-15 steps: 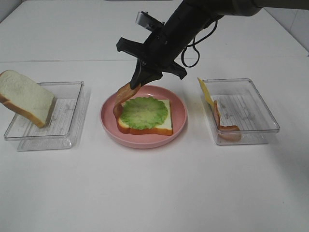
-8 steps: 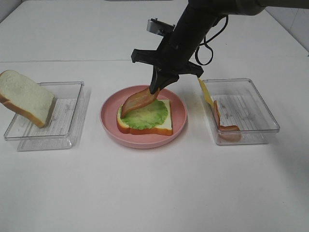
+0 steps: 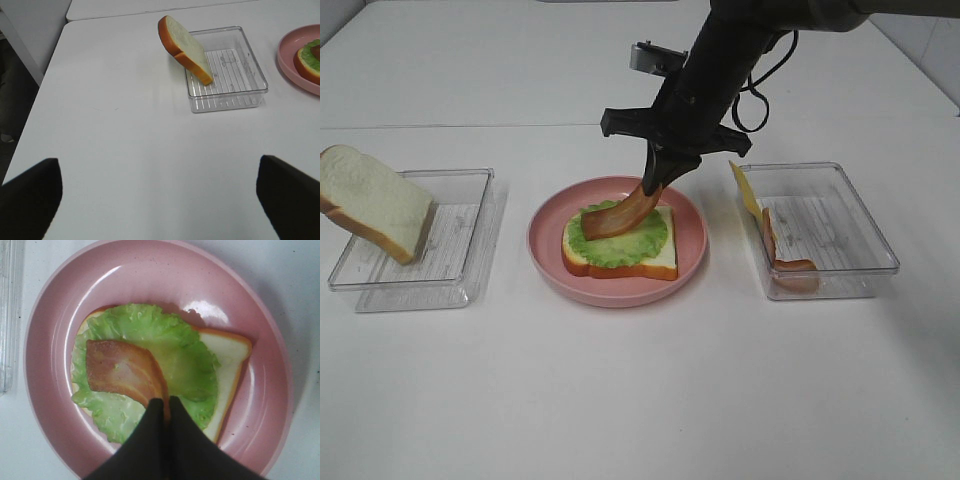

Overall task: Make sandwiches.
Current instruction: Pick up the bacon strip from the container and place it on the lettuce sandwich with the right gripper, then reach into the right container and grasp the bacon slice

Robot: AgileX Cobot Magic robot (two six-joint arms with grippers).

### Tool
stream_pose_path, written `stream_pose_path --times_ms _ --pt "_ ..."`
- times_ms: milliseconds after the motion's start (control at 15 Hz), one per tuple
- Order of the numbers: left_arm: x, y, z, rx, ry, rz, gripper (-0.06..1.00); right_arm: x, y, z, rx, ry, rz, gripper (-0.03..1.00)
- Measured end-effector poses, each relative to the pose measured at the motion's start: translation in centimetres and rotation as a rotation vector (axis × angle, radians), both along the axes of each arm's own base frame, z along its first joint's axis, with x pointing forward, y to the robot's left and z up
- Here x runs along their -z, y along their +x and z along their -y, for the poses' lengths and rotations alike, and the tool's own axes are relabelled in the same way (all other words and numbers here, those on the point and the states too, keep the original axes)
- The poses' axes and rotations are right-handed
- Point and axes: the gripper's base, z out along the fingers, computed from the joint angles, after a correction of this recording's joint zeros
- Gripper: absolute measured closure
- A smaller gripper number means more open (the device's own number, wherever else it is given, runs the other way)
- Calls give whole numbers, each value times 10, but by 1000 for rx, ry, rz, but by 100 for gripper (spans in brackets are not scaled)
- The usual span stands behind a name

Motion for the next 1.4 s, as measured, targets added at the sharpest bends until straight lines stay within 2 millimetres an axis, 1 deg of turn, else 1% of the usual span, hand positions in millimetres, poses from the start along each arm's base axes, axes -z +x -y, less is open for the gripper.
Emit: stream_pose_path --times_ms 133,267,333,467,533,600,667,933,1067,1133,1333,1400 --pt "0 0 0 0 0 0 -3 0 0 1 -3 -10 0 95" --pt "0 0 0 0 0 0 -3 0 0 1 -4 -10 -1 93" --pt "0 0 0 0 0 0 -3 0 0 1 -4 -10 -1 84" --pt "0 0 0 0 0 0 -3 0 0 1 -4 -10 -1 56" --pt "0 0 0 0 0 0 -3 0 0 1 -4 -11 -1 44" --pt "0 0 0 0 0 0 -3 0 0 1 -6 -15 -2 35" --pt "0 0 0 0 0 0 -3 1 0 2 -9 -23 1 29" --pt "0 0 0 0 0 0 -3 2 -2 7 -7 -85 -19 21" --pt "0 0 0 0 0 0 -3 -3 -3 8 5 -86 -17 18" --pt "0 0 0 0 0 0 -3 -10 -4 8 7 -81 -6 17" --pt "0 0 0 0 0 0 -3 -52 -15 14 38 -82 16 15" --pt "0 0 0 0 0 0 -3 -59 -18 16 43 -100 10 15"
